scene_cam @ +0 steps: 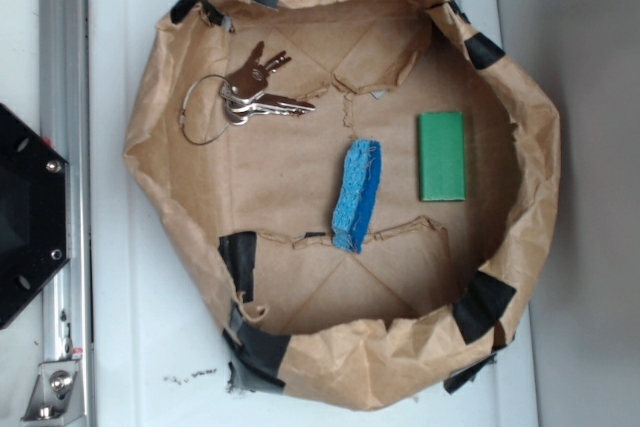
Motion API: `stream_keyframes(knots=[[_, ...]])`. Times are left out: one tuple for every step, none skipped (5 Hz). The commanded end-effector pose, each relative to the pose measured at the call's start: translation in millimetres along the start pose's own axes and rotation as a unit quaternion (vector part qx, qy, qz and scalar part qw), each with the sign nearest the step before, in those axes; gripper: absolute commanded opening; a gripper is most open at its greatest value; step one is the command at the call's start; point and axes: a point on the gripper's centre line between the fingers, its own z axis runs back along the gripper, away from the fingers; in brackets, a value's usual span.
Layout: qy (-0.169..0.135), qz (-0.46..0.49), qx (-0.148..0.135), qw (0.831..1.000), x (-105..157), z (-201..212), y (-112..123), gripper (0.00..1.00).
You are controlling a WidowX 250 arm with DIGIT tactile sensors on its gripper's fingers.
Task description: Grab the silver keys.
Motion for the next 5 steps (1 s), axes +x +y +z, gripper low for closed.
stream_keyframes(knots=[[0.000,0.000,0.000,1.000,0,0,0,1.00],[-0.007,0.058,0.012,0.998,49,-18,0,1.00],[-0.024,0.094,-0.005,0.995,72,-30,10,1.00],[-0.040,0.186,0.003,0.982,90,-52,31,1.00],[-0.059,0.290,0.023,0.955,95,-72,53,1.00]])
